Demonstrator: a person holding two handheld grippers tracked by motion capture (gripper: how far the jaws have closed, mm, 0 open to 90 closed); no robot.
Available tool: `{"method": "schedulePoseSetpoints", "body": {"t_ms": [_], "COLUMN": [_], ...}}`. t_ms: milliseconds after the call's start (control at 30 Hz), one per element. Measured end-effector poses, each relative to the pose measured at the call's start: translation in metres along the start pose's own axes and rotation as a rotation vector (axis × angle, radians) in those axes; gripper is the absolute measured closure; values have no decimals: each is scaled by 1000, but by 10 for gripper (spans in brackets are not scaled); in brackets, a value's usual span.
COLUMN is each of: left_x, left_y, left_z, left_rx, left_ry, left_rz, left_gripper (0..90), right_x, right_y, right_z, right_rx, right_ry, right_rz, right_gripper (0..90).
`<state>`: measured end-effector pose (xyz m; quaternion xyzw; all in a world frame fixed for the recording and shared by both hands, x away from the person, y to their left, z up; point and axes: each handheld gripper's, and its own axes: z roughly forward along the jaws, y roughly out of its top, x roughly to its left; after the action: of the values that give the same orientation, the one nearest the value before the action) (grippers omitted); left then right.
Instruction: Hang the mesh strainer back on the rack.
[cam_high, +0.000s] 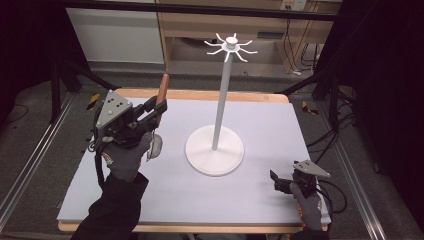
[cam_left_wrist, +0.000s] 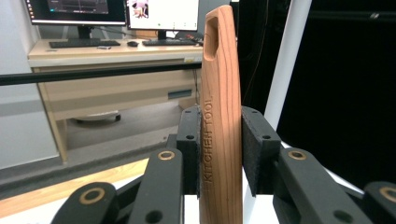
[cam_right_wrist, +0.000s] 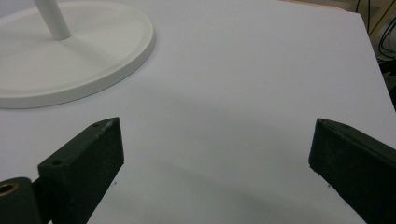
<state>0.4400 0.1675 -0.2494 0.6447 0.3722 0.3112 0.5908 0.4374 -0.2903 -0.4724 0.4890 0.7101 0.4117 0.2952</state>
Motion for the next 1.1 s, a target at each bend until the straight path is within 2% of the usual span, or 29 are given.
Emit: {"method": "schedulePoseSetpoints", "body": {"t_ms": [167, 500, 800, 1100], "left_x": [-5, -10, -19, -28], "left_y": [13, 20, 27, 37], "left_z": [3, 7, 16, 26], "left_rx": [-22, -34, -48, -48], "left_ry": [-7, -8, -27, -26], "left_rz": [9, 15, 11, 33], "left_gripper": [705, 705, 705, 705], "right_x": [0, 0, 0, 0], "right_y": [0, 0, 0, 0], "right_z": [0, 0, 0, 0], "right_rx": [1, 2, 1, -1], "right_ry": [1, 1, 3, 7], "right_rz": [3, 1, 3, 3], "right_gripper": [36, 36, 36, 36]}}
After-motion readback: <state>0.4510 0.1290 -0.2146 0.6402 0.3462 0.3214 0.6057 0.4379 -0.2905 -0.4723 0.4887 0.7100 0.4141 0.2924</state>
